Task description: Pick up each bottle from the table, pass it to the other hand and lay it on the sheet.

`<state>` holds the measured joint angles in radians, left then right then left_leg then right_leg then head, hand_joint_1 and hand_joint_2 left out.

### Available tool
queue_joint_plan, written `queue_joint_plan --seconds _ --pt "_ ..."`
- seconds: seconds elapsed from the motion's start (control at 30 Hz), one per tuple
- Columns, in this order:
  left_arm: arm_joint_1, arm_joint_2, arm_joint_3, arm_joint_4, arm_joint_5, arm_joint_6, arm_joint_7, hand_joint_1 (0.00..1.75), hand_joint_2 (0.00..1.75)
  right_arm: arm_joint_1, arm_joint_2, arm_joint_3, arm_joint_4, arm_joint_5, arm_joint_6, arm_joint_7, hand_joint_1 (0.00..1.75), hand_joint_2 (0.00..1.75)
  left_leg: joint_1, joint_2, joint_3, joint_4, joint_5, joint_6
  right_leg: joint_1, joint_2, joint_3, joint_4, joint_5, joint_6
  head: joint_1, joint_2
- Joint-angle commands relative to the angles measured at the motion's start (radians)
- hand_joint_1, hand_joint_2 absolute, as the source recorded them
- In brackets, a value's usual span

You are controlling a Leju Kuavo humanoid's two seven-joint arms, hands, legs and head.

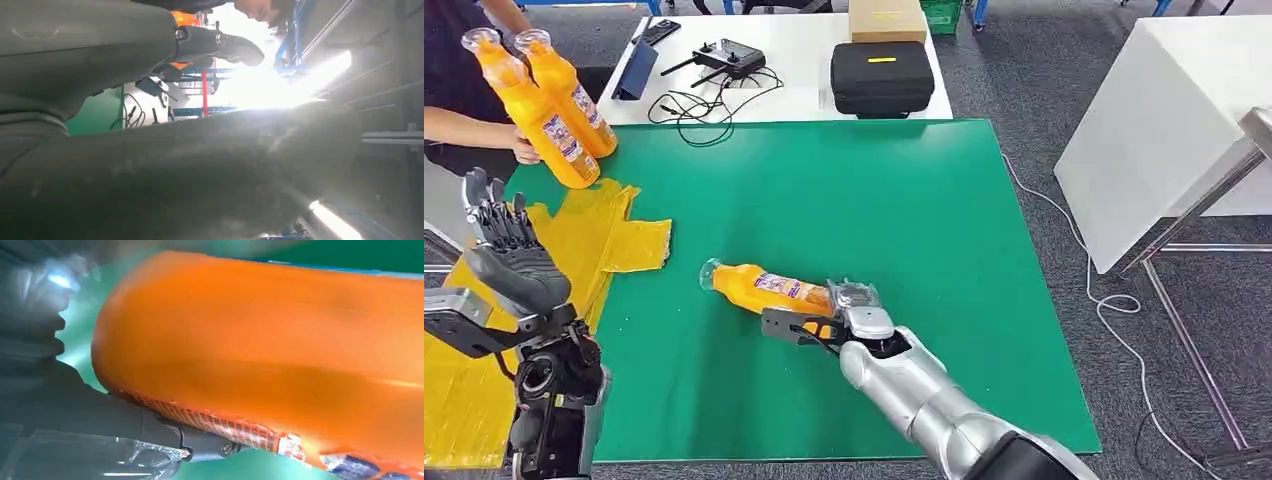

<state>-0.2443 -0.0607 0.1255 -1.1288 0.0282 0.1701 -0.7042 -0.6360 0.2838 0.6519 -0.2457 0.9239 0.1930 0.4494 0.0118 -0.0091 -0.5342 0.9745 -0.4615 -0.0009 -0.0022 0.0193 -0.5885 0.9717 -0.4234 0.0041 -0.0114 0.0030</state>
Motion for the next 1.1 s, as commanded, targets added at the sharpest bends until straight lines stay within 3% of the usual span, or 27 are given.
queue_joint_plan --seconds 0.03,0.4,0.63,0.67,1.1 --pt "-0.075 -0.004 0.038 0.081 0.004 -0.006 0.006 0.0 0.0 -0.035 -0.004 -0.013 0.039 0.01 0.029 0.001 0.0 1.75 0.0 -0.001 0.001 0.0 0.0 0.0 0.0 -0.003 0.002 0.0 -0.001 0.001 0.0 0.0" --pt "-0.073 -0.006 0.046 0.073 0.006 -0.015 0.006 0.0 0.0 -0.031 -0.002 -0.021 0.036 0.014 0.017 -0.015 0.0 1.75 0.001 -0.001 0.002 0.0 -0.001 0.001 0.001 -0.003 0.004 -0.001 -0.001 0.001 0.0 0.0" --pt "-0.06 0.0 0.052 0.063 0.006 -0.023 0.006 0.0 0.0 -0.046 0.028 -0.045 0.016 -0.003 -0.043 -0.102 0.0 1.75 0.001 0.0 0.002 0.0 -0.001 0.0 0.001 -0.002 0.003 0.0 -0.001 0.0 0.0 0.0" --pt "-0.058 0.001 0.054 0.061 0.006 -0.023 0.006 0.0 0.0 -0.048 0.033 -0.046 0.015 -0.002 -0.052 -0.103 0.0 0.0 0.0 0.0 0.001 0.0 -0.001 0.0 0.0 -0.001 0.001 0.0 0.0 0.0 0.0 0.0" --pt "-0.049 0.004 0.065 0.05 0.008 -0.02 0.006 0.0 0.0 -0.045 0.056 -0.013 0.015 0.038 -0.08 -0.105 0.0 0.0 0.001 0.001 0.001 0.0 -0.002 0.0 0.001 -0.001 0.003 0.0 -0.001 0.001 0.0 0.0"
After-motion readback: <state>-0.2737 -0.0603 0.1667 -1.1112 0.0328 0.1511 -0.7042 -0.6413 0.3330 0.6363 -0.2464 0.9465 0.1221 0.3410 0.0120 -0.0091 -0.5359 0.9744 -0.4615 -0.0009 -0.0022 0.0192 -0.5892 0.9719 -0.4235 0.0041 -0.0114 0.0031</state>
